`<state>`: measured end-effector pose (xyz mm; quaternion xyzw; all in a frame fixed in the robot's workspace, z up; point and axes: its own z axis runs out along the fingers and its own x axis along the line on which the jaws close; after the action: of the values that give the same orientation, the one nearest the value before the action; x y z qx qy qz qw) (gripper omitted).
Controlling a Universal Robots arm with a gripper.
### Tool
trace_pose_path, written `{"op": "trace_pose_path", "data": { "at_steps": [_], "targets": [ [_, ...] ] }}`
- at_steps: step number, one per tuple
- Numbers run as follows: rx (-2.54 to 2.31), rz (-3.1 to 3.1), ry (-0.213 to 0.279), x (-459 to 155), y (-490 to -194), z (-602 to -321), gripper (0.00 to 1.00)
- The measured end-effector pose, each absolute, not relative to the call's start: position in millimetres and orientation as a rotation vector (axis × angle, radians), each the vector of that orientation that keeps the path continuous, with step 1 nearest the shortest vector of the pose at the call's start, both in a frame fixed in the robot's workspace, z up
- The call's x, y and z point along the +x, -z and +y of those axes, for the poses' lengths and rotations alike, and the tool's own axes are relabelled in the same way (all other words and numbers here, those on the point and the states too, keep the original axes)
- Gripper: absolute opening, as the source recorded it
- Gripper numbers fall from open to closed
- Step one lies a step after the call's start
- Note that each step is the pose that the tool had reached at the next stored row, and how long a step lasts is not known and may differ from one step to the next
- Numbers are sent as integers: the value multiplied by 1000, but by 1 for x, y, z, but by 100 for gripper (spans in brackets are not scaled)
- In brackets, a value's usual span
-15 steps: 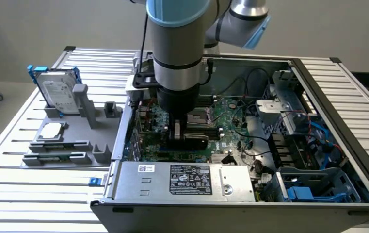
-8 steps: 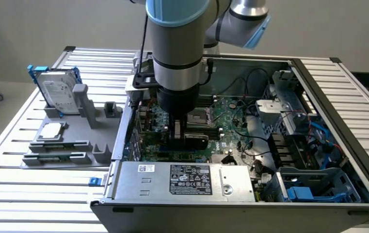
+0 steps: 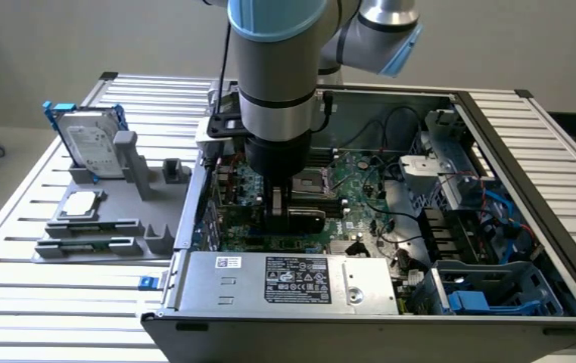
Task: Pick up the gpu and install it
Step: 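Insert the gpu into the slot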
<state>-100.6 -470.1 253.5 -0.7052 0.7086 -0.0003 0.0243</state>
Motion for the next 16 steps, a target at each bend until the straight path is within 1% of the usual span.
{"op": "trace_pose_path", "data": {
  "at_steps": [16],
  "targets": [
    [-2182,2192,1,-101,-254,-470,58]
  ]
}}
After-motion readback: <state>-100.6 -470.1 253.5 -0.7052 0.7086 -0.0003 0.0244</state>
